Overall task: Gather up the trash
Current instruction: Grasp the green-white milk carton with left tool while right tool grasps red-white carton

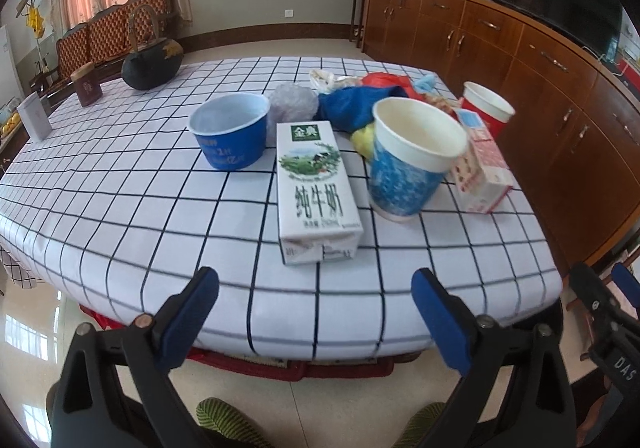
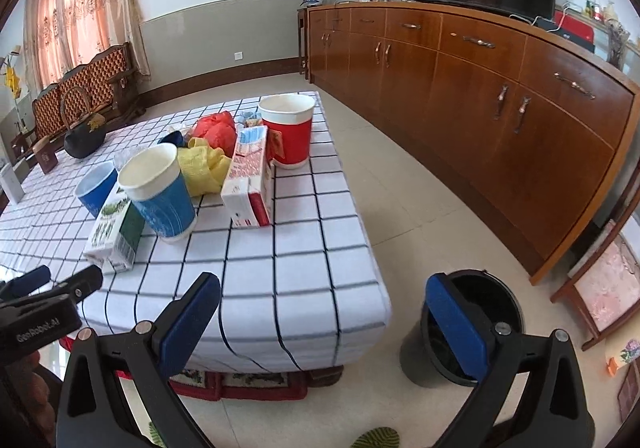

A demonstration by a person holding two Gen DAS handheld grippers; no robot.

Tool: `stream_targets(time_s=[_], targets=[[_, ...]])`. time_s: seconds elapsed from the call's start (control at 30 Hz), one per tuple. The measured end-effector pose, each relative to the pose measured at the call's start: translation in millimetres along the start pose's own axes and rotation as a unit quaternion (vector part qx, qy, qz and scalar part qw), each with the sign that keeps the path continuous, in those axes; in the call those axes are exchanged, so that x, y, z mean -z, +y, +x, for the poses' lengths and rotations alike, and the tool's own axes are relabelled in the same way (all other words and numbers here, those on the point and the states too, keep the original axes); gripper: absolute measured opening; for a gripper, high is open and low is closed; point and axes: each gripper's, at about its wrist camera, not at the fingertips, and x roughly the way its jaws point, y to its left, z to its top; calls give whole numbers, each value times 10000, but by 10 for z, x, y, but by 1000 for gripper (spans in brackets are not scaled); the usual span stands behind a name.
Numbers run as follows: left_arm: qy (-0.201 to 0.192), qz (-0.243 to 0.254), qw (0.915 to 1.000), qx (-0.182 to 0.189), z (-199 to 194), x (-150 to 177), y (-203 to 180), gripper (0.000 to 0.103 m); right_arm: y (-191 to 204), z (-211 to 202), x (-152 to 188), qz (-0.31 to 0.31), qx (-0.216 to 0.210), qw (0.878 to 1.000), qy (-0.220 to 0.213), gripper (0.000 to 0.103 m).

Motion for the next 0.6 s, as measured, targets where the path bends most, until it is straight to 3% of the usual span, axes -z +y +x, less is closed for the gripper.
stream_targets(time_s=[0.43, 0.6], targets=[[156, -19, 9999, 35, 405, -236, 34, 78, 288, 653, -394, -116, -266, 9995, 131, 102], [215, 3, 9997, 92, 501, -274, 16, 70, 387, 874, -529, -177, -383, 9989, 202, 93]])
